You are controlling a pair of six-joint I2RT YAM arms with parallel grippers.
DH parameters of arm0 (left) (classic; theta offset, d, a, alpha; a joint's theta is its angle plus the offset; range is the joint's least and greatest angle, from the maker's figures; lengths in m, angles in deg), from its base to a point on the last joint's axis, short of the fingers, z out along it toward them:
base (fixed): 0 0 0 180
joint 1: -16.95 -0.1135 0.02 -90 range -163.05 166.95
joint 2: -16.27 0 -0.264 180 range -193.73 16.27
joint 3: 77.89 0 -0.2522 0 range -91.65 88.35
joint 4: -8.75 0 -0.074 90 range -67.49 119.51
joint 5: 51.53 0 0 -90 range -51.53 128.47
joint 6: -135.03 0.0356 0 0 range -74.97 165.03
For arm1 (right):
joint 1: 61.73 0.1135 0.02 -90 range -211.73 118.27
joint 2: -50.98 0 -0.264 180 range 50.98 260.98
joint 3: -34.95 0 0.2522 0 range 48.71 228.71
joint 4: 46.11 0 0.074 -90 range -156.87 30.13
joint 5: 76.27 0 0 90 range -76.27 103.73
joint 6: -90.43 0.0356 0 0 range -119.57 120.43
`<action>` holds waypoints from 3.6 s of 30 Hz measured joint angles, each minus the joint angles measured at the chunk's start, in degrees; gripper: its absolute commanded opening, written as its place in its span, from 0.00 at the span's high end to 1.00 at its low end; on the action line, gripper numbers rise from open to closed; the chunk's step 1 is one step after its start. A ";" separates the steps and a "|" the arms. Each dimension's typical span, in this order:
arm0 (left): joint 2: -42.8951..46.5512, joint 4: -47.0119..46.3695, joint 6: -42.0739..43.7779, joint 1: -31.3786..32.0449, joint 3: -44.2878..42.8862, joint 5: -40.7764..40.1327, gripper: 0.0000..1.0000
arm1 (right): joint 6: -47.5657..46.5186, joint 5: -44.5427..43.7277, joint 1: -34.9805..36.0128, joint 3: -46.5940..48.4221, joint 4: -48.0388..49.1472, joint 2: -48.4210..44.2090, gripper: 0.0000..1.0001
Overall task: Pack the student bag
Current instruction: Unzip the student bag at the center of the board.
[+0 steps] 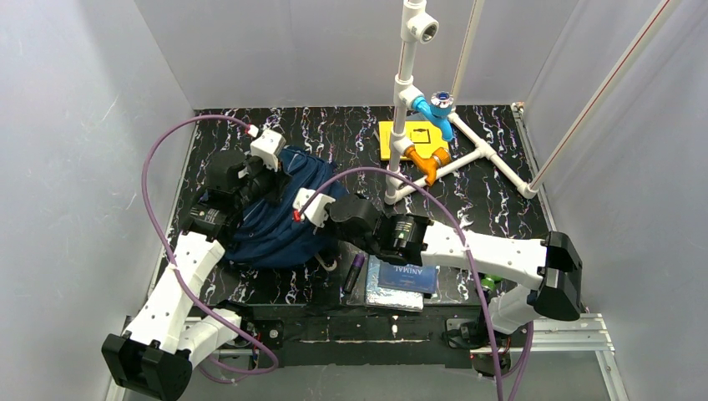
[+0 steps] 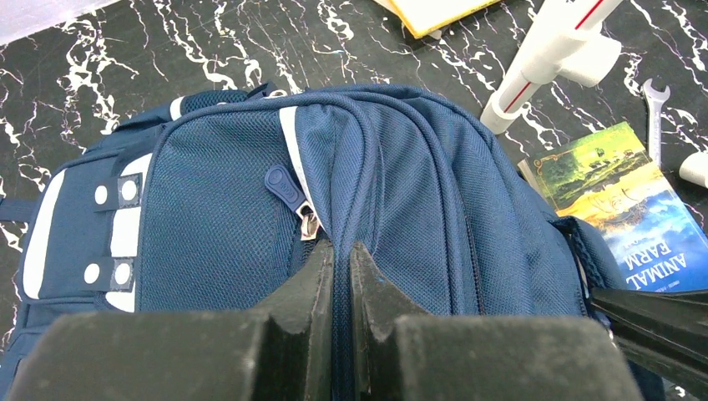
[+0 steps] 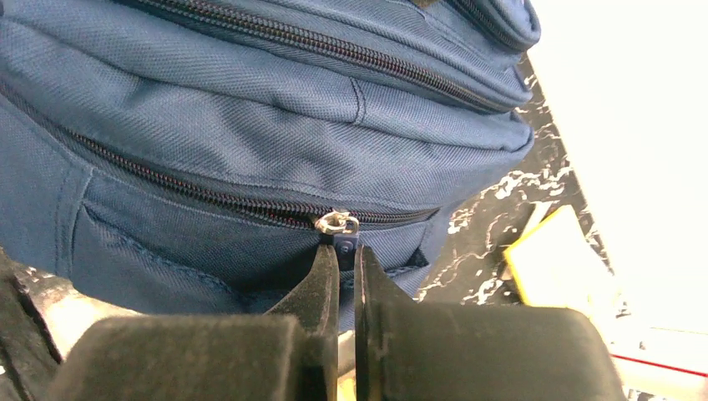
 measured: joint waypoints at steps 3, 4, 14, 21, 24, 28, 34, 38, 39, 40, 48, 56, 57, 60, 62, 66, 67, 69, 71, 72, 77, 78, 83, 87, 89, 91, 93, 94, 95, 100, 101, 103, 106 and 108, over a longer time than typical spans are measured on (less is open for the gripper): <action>0.39 0.72 0.66 0.00 0.00 0.09 1.00 | -6.32 -1.42 1.51 0.98 -0.98 0.13 0.99; 0.48 0.98 0.81 0.00 0.00 0.17 1.00 | -8.57 -1.90 2.01 0.83 -1.22 0.17 0.99; 0.61 2.71 2.25 0.11 0.72 1.66 1.00 | -20.68 -4.59 4.09 11.76 -19.52 6.19 0.99; -0.04 3.34 2.23 0.04 0.74 2.32 1.00 | -13.38 -0.02 4.31 29.29 -37.42 13.03 0.99; -0.44 3.85 2.14 0.28 1.16 2.58 1.00 | -9.60 1.07 4.33 29.40 -40.76 12.85 0.99; -0.44 3.87 2.14 0.28 1.42 2.54 1.00 | -5.70 1.92 4.31 24.35 -41.75 10.86 0.87; -0.42 3.80 1.40 0.28 1.55 2.64 1.00 | 2.49 9.57 0.33 8.41 -30.32 0.42 0.48; -0.35 3.82 0.85 0.28 1.62 2.75 1.00 | 11.28 14.40 -5.18 1.68 -18.34 -4.24 0.40; -0.24 3.82 0.81 0.28 1.70 2.75 1.00 | 12.90 15.06 -5.77 0.46 -15.21 -4.76 0.38; -0.15 3.85 0.76 0.28 1.73 2.75 1.00 | 14.23 15.69 -5.92 -0.72 -12.35 -5.14 0.37; 0.35 3.93 0.11 0.26 1.79 2.78 1.00 | 19.08 18.12 -5.79 -9.01 3.48 -5.42 0.38; 0.46 4.00 -0.26 0.26 1.81 2.78 1.00 | 21.75 15.28 -5.81 -15.50 11.69 -5.42 0.42; 0.46 4.00 -0.28 0.26 1.81 2.78 1.00 | 22.08 15.02 -5.81 -16.02 12.50 -5.42 0.42; 0.46 4.00 -0.48 0.26 1.81 2.84 1.00 | 22.80 14.23 -5.46 -17.27 14.53 -5.42 0.41; 0.46 4.00 -0.63 0.26 1.84 2.86 1.00 | 23.19 13.81 -5.16 -17.73 15.50 -5.46 0.41; 0.46 3.85 -0.70 0.28 2.16 2.86 1.00 | 24.20 13.62 -4.76 -19.32 17.40 -6.25 0.40; 0.46 3.82 -0.70 0.28 2.27 2.91 1.00 | 24.35 13.64 -4.70 -19.74 17.77 -6.51 0.40; 0.48 3.80 -0.70 0.28 2.36 2.95 1.00 | 24.63 13.60 -4.46 -20.61 18.88 -6.86 0.40; 0.55 3.80 -0.76 0.28 2.36 2.95 1.00 | 24.85 13.07 -3.96 -21.16 19.87 -6.84 0.41; 0.59 3.80 -0.90 0.28 2.38 2.95 1.00 | 24.87 12.66 -3.63 -21.24 20.13 -6.78 0.41; 0.70 3.78 -1.40 0.28 2.47 2.95 1.00 | 24.39 9.29 -2.10 -21.22 22.91 -4.90 0.50; 0.70 3.78 -1.51 0.26 2.47 2.93 1.00 | 24.17 7.85 -1.75 -21.22 23.10 -4.35 0.54; 0.70 3.63 -1.62 0.28 2.67 2.82 1.00 | 22.58 2.16 -0.83 -21.27 24.11 -2.62 0.70; 0.68 2.91 -1.75 0.28 2.75 1.97 1.00 | 21.53 0.24 -0.52 -21.40 25.55 -1.60 0.81; 0.68 2.58 -1.77 0.28 2.91 1.64 1.00 | 20.90 -0.09 -0.42 -21.99 26.45 -1.55 0.90; 0.66 2.32 -1.79 0.28 3.19 1.31 1.00 | 20.31 0.00 -0.24 -22.01 26.23 -1.55 0.95; 0.63 2.16 -1.77 0.26 3.32 0.90 1.00 | 19.45 1.03 -0.13 -21.77 25.59 -1.55 0.99; 0.61 2.08 -1.77 0.26 3.34 0.70 1.00 | 19.04 1.55 -0.13 -21.62 25.09 -1.57 0.99; 0.61 2.01 -1.77 0.26 3.43 0.57 1.00 | 18.29 2.62 -0.13 -21.29 24.20 -1.60 0.99; 0.44 2.05 -1.73 0.26 3.54 0.39 1.00 | 14.71 8.28 -0.24 -19.98 19.98 -2.99 0.96; 0.37 2.05 -1.75 0.26 3.54 0.39 1.00 | 14.14 8.79 -0.24 -19.98 19.71 -3.45 0.94; 0.35 1.99 -1.75 0.26 3.54 0.39 1.00 | 13.07 9.18 -0.28 -20.02 20.26 -3.63 0.91; 0.35 1.66 -2.01 0.24 3.54 0.42 1.00 | 11.76 9.35 -0.50 -20.15 22.34 -2.80 0.85; 0.35 1.68 -2.21 0.22 3.54 0.46 1.00 | 11.39 9.31 -0.72 -20.11 24.37 -1.01 0.76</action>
